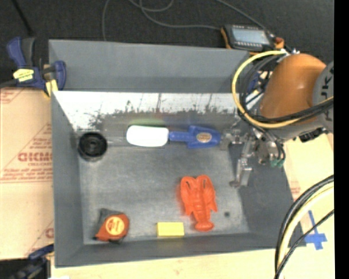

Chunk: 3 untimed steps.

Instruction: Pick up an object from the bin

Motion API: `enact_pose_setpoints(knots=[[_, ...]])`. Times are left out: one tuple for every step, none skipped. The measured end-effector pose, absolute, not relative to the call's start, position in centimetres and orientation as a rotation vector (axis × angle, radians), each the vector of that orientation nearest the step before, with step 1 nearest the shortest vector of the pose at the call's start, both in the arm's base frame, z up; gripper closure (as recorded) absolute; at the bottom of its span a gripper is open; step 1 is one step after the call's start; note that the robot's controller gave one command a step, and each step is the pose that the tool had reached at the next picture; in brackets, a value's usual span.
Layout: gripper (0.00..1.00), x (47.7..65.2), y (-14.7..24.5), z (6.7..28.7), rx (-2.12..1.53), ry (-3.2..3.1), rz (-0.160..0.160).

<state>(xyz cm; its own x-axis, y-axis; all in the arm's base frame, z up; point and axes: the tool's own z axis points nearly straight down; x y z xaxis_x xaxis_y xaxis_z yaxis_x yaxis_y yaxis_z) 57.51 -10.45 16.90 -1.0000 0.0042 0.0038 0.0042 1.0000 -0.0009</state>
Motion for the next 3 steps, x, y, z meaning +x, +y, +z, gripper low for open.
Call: enact_pose_setpoints(knots=[[0.0,57.7,-10.4,17.4,-0.003,-3.146,0.003],[0.0,55.4,-7.7,14.8,-0.228,-3.145,0.004],[0.0,54.5,-4.2,11.5,-0.306,-3.129,0.0]])
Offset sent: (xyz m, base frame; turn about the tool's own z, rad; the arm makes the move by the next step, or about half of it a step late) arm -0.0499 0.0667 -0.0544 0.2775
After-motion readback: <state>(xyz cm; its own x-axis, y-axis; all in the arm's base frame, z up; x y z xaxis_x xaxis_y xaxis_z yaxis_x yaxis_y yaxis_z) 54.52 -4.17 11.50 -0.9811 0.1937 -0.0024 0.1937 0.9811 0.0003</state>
